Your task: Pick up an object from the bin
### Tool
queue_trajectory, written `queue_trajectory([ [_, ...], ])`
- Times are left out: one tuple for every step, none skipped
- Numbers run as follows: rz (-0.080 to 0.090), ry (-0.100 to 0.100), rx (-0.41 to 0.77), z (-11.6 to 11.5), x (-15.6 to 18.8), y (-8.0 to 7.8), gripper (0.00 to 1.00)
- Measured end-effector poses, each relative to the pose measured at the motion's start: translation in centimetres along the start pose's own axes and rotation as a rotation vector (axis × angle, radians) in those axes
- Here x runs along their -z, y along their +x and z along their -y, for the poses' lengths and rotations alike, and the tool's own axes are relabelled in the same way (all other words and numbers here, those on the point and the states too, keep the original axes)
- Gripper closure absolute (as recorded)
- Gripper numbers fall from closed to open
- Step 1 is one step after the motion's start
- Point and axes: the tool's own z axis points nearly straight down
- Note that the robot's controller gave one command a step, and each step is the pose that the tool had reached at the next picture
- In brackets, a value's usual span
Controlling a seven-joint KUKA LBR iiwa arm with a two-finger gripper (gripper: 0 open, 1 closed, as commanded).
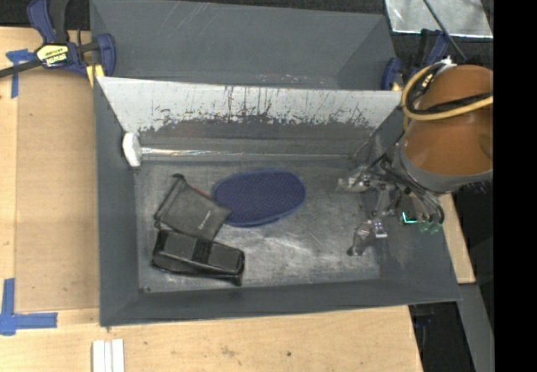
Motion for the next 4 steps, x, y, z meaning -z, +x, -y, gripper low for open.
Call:
queue_trajectory([
  [0.013,-0.001,-0.128,-8.0,-8.5,-5.6,0.0],
  [0.015,-0.001,-0.062,-12.2,-9.3,-8.4,0.0],
  [0.025,-0.001,-0.065,-12.0,-9.0,-8.6,1.0],
  [0.017,-0.001,-0.077,-12.4,3.1,-7.3,1.0],
])
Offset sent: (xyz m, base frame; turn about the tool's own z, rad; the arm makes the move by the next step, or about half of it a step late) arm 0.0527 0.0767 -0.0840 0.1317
